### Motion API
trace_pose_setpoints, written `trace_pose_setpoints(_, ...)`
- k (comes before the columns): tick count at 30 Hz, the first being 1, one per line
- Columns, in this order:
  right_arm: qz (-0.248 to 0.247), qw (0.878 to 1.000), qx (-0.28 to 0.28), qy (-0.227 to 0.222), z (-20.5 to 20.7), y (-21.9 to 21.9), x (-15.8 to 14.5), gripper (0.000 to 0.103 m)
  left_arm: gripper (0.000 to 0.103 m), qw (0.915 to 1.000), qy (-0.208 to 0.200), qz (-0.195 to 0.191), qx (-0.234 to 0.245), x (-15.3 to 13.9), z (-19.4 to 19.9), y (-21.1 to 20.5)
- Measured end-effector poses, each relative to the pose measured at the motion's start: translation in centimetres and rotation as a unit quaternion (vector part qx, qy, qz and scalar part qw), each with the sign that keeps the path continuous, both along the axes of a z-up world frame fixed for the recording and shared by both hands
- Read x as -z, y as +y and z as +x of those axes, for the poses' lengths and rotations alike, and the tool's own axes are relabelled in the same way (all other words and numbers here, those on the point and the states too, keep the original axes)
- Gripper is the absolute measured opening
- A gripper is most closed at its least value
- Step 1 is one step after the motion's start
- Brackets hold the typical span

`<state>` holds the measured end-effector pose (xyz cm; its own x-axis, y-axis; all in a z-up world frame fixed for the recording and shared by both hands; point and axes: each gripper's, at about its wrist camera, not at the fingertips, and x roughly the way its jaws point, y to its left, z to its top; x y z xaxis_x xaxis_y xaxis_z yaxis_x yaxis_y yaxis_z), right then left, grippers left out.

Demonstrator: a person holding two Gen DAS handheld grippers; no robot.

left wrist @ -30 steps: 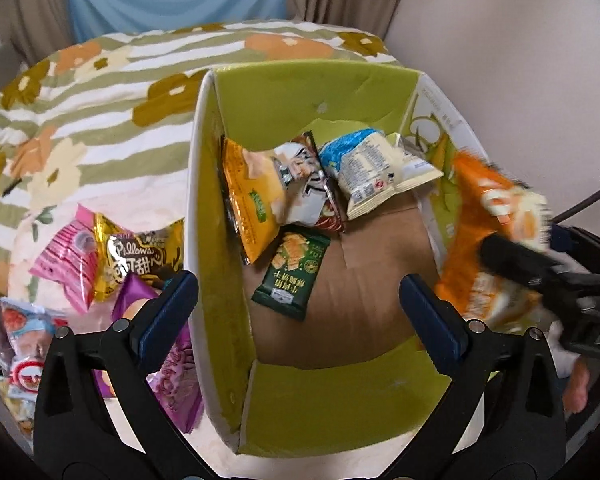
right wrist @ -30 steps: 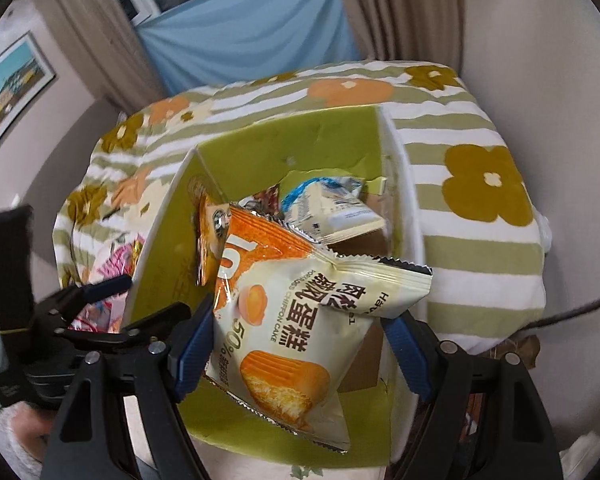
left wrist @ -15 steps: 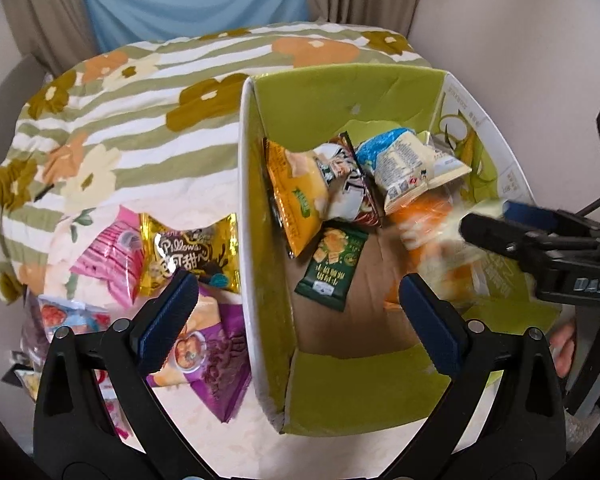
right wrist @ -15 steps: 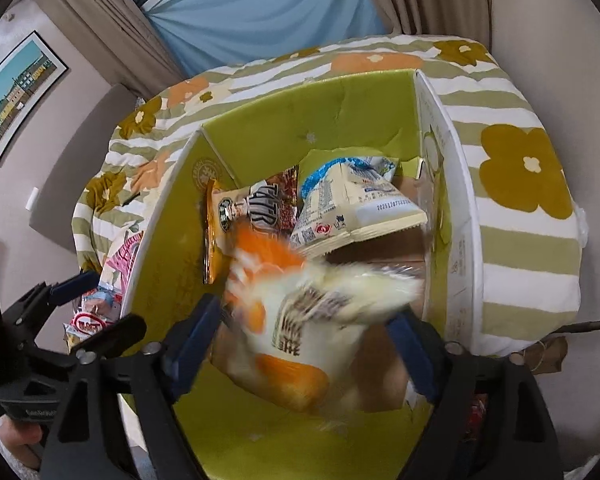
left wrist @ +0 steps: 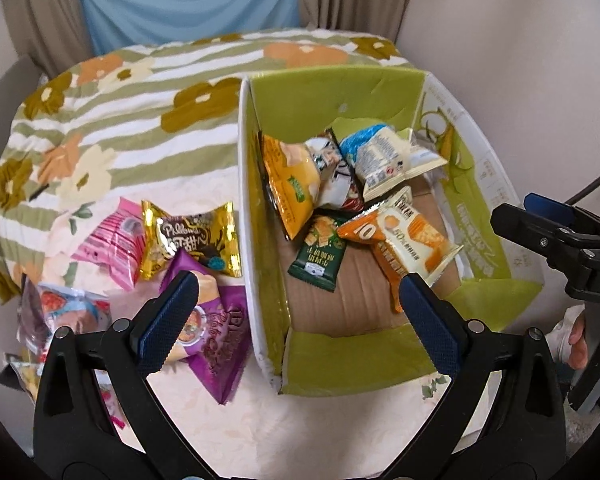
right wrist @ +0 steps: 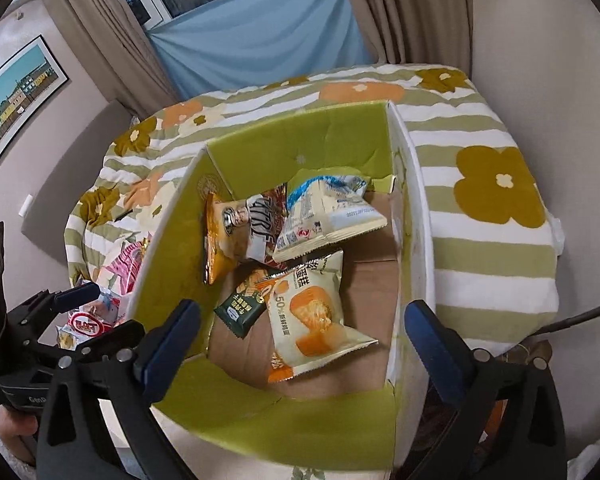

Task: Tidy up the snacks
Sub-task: 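Withdraw both tools from the box toward the remaining snacks, then grasp the potato-chip packet with the left tool while the right tool grasps the white-red packet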

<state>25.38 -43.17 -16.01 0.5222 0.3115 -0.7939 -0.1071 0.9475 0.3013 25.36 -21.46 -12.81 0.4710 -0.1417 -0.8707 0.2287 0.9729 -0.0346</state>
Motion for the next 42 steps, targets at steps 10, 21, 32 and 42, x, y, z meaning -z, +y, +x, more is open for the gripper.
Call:
trace_pose_setpoints(10,-0.012,0.999,-0.011,-0.035,-3.8,3.0,-4.0,0.102,0.1,0.999,-0.042,-0.011,0.002,-4.0,-3.8,5.1)
trace_pose_setpoints(21,0.009,0.998,-0.028,-0.054,-7.1,13.7,-6.0,0.102,0.1,0.9965,-0.064,-0.007,-0.054,-6.6,-8.4,19.2)
trace_pose_setpoints(32,0.022,0.998,-0.04,-0.036,-8.7,25.7,-4.9,0.102,0.1,0.9925,-0.023,-0.026,-0.117,-4.5,-12.3,34.2)
trace_pose_setpoints(42,0.051,0.999,-0.016,-0.003,-10.3,32.5,-2.2,0.102,0.1,0.9879,0.05,-0.08,-0.123,0.7,-14.6,42.9)
